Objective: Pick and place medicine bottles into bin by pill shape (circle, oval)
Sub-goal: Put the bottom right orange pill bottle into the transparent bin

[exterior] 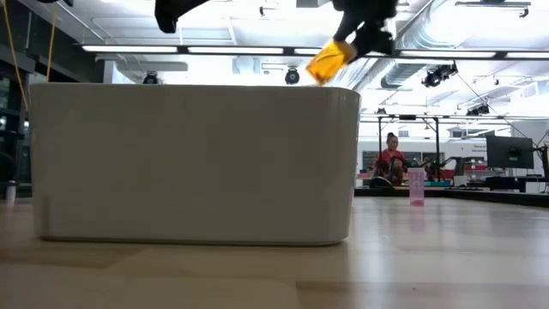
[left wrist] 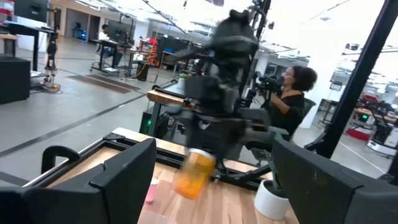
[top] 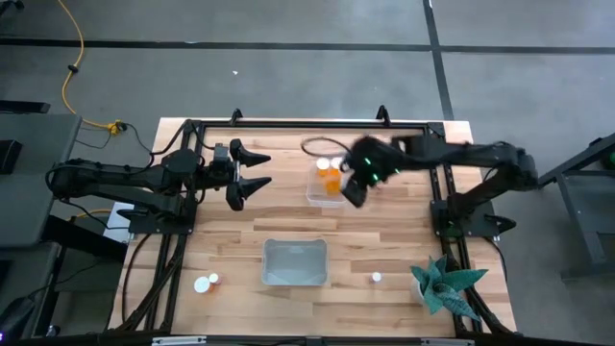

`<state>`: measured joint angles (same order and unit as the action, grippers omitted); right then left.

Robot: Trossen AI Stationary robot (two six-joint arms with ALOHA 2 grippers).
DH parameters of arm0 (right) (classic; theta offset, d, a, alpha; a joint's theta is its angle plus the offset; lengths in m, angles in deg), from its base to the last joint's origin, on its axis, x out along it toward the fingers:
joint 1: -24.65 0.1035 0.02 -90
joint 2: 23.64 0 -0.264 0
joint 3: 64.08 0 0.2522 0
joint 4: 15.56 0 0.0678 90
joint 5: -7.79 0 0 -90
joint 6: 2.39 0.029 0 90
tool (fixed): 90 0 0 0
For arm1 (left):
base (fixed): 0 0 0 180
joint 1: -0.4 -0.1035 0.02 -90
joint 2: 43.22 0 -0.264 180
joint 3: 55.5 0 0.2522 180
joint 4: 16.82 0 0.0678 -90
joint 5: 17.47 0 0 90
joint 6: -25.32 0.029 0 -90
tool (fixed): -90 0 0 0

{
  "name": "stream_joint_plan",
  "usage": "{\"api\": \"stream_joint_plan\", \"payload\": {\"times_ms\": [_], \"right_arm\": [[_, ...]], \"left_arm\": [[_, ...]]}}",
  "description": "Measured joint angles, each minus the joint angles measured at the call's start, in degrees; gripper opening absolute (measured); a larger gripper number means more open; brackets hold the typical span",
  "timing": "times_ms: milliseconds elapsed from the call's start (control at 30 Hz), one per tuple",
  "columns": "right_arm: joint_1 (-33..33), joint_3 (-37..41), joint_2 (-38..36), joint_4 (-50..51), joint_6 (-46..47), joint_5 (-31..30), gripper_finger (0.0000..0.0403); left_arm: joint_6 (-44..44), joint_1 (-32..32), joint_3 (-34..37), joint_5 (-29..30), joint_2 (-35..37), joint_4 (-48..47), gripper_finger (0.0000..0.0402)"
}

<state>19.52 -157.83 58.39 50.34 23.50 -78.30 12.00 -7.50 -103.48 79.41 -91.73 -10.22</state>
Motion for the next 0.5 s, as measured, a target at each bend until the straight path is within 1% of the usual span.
{"api": "stream_joint_plan", "payload": {"times_ms": [100,233,333,500], "right_arm": [[-4.76,-6.39,6.35,7.1,-5.33,0.01,0.0205],[-8.82,-13.55,16.02,16.08,-11.53,-0.44,0.0205],[-10.29,-17.33,22.81,19.47,-15.14,-2.09,0.0205],[-10.64,-21.64,31.17,21.33,-17.38,-2.22,0.0204]], "left_arm": [[0.0,0.0,0.0,0.13,0.0,0.02,0.031],[-0.02,0.0,0.0,0.24,0.0,0.0,0.031],[-0.02,0.0,0.0,0.24,0.0,0.02,0.031],[-0.1,0.02,0.0,0.24,0.0,0.02,0.031]]}}
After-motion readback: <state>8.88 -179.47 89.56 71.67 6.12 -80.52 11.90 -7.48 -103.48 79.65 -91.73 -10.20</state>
